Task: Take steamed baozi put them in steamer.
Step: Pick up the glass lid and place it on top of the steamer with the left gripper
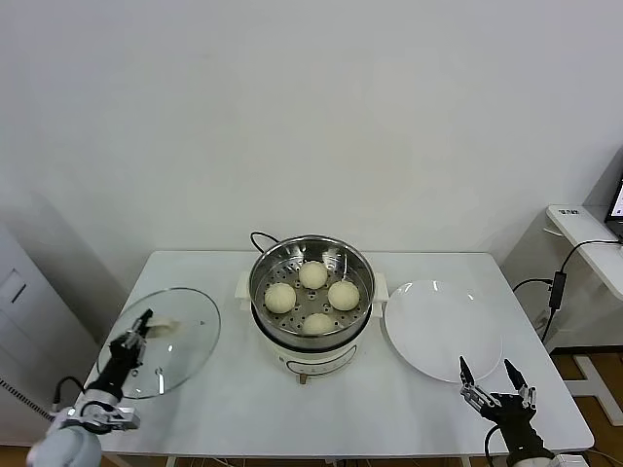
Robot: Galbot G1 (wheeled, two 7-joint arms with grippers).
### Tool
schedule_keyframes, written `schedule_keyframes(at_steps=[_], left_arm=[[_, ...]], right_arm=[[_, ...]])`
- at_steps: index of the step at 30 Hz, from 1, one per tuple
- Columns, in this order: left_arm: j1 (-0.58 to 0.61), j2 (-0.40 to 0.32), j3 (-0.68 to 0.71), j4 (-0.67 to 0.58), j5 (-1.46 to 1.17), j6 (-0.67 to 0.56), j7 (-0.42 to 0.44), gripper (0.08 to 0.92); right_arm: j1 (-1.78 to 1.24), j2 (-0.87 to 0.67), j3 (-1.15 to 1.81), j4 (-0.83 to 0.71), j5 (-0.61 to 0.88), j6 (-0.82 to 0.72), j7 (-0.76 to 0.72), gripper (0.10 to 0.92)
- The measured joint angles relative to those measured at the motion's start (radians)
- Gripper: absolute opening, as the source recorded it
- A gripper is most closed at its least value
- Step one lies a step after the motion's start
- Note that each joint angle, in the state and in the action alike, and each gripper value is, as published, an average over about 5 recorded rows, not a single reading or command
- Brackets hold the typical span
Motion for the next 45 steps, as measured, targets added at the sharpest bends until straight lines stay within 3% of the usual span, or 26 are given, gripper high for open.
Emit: schedule_keyframes(at_steps=[12, 23, 28, 35, 45], left_arm=[[-0.005, 0.171, 0.046, -0.194, -0.232, 0.206, 0.120, 0.125], [-0.102, 0.251, 0.366, -0.403, -0.236, 0.522, 0.211, 0.125], [-0.207, 0.232, 0.558, -0.419, -0.184, 0.648, 0.231, 0.125], [-0.353, 0.154, 0.778, -0.377, -0.100, 0.773, 0.248, 0.125], [-0.496, 0.052, 0.975, -0.267, -0.046, 0.883, 0.269, 0.125]], right_arm=[[0.025, -0.038, 0.006, -0.036, 0.007, -0.008, -0.037, 0.823], [0.007, -0.022, 0.031, -0.053, -0.013, -0.010, -0.054, 0.823], [-0.007, -0.011, 0.050, -0.058, -0.022, -0.010, -0.058, 0.823], [-0.021, 0.006, 0.065, -0.059, -0.035, -0.010, -0.061, 0.823], [-0.029, 0.009, 0.073, -0.065, -0.043, -0.006, -0.067, 0.823]])
